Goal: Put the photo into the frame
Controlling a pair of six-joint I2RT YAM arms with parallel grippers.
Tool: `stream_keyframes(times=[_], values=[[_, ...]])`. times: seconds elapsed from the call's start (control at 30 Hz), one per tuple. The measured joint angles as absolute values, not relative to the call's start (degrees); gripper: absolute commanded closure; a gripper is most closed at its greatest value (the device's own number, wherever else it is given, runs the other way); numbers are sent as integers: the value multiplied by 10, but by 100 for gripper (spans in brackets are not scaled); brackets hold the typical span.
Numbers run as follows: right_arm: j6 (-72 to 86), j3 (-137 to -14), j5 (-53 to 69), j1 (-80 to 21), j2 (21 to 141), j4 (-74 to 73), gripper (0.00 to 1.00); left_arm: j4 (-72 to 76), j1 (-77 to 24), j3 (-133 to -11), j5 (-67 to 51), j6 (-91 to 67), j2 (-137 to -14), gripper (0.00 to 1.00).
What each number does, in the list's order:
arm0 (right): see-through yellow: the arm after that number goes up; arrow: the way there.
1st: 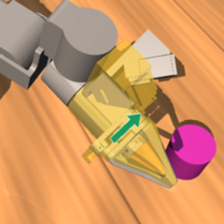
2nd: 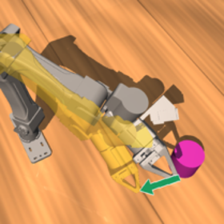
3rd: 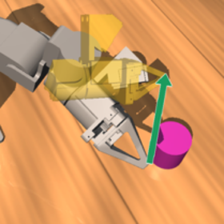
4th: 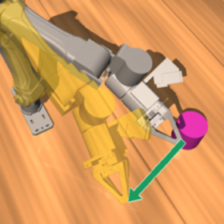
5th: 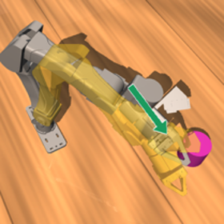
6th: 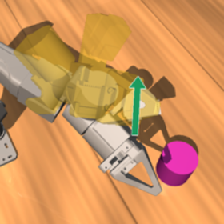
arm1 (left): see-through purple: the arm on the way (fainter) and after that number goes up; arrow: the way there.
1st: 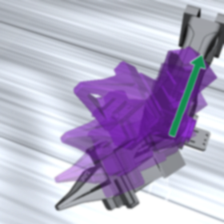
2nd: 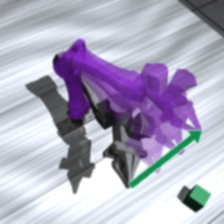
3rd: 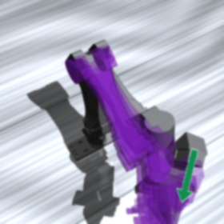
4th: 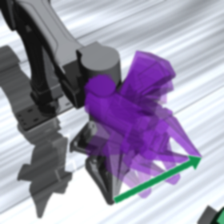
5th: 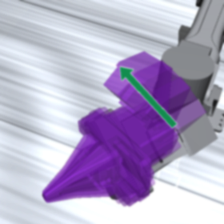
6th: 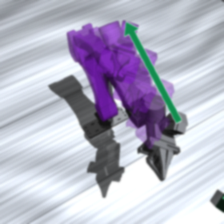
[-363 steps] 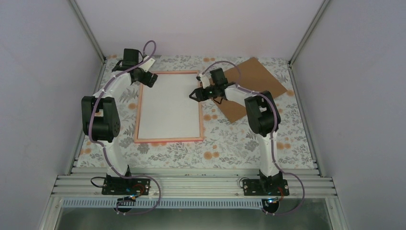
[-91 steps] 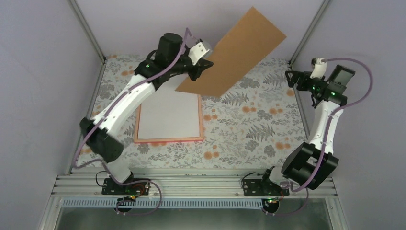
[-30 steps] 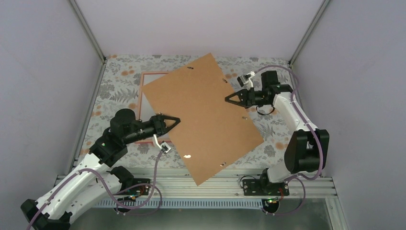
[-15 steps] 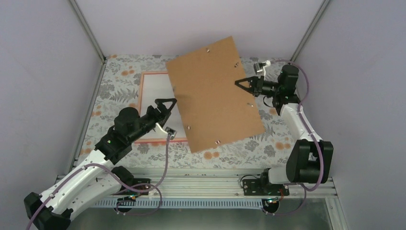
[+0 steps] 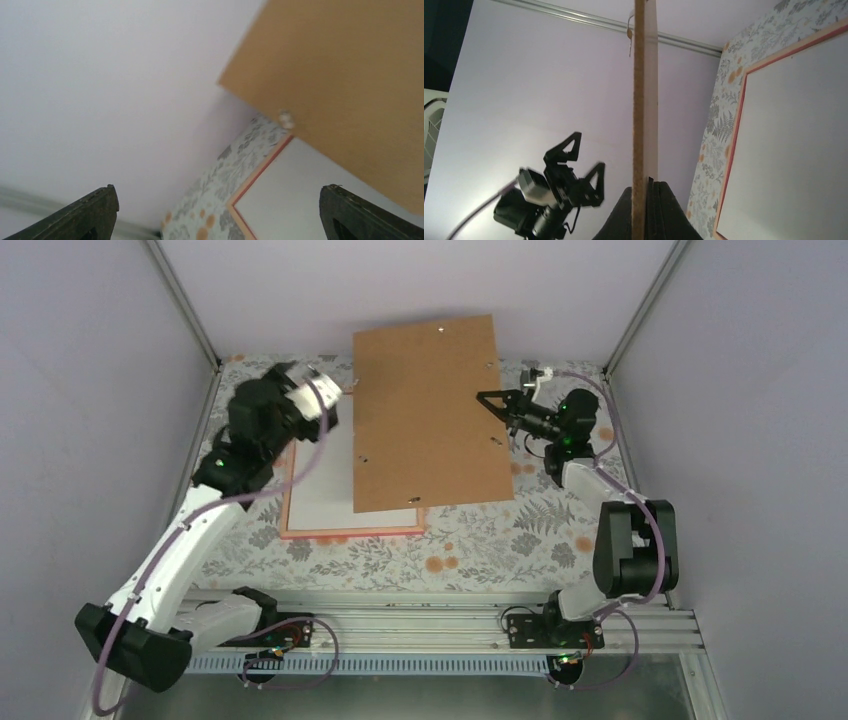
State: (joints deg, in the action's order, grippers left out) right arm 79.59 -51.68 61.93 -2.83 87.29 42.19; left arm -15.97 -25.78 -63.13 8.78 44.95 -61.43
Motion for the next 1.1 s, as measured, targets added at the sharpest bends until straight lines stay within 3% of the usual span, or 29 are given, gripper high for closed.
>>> stream_keyframes(times=[0.17, 0.33, 0.53, 0.7, 0.93, 1.1], values=[[803, -507, 582, -67, 915, 455, 96, -208, -98, -700, -25, 253, -652, 0], [787, -508, 547, -98, 964, 462, 96, -230, -9, -674, -122, 140, -674, 0], [763, -530, 508, -129, 1043, 471, 96, -293, 102, -675, -241, 86, -782, 13], [754, -552, 485, -157, 1090, 474, 96, -342, 132, -699, -307, 81, -892, 21], [753, -592, 465, -185, 1150, 491, 96, -345, 144, -699, -319, 64, -937, 30], [755, -622, 455, -198, 1196, 505, 96, -329, 144, -690, -304, 63, -955, 44]])
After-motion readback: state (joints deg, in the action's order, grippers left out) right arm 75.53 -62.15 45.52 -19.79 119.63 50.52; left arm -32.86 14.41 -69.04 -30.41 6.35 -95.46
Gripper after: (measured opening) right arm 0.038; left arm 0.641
